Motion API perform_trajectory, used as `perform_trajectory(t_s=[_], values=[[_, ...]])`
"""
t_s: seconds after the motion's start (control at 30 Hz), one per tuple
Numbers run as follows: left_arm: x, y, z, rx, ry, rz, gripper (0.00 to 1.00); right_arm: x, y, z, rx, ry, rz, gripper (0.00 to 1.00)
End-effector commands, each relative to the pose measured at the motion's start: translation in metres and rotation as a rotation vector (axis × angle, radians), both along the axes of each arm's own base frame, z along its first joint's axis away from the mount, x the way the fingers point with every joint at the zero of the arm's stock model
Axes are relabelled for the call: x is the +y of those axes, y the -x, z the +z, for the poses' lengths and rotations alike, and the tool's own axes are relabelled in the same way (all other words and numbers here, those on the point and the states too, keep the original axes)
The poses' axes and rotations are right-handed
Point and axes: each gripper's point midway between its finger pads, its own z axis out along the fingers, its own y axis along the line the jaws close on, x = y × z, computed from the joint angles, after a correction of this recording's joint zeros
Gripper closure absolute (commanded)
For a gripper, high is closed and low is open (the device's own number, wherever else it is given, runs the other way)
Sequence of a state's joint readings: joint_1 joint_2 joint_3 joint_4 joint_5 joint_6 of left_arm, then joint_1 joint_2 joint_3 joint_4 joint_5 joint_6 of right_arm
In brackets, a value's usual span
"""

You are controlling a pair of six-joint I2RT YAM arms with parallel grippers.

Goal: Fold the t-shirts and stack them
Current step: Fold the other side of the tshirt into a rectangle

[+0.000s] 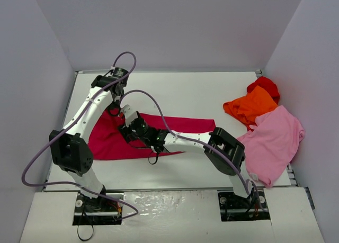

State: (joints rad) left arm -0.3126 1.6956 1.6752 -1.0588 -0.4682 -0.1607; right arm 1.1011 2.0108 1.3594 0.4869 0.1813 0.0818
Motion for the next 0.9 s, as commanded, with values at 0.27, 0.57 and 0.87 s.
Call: perform_trajectory(t_s=[0.27, 0.57, 0.87], values=[[-0.006, 0.011, 0.042, -0.124, 0.111, -0.01, 0.97, 0.047, -0.028, 0.057, -0.08, -0.233, -0.056, 0.41], [-0.006, 0.017, 0.042, -0.122, 0.12, -0.021, 0.97, 0.06, -0.039, 0.048, -0.082, -0.215, -0.057, 0.57], [-0.003, 0.019, 0.041, -0.114, 0.099, -0.024, 0.97, 0.05, -0.055, 0.05, -0.112, -0.157, -0.094, 1.0]])
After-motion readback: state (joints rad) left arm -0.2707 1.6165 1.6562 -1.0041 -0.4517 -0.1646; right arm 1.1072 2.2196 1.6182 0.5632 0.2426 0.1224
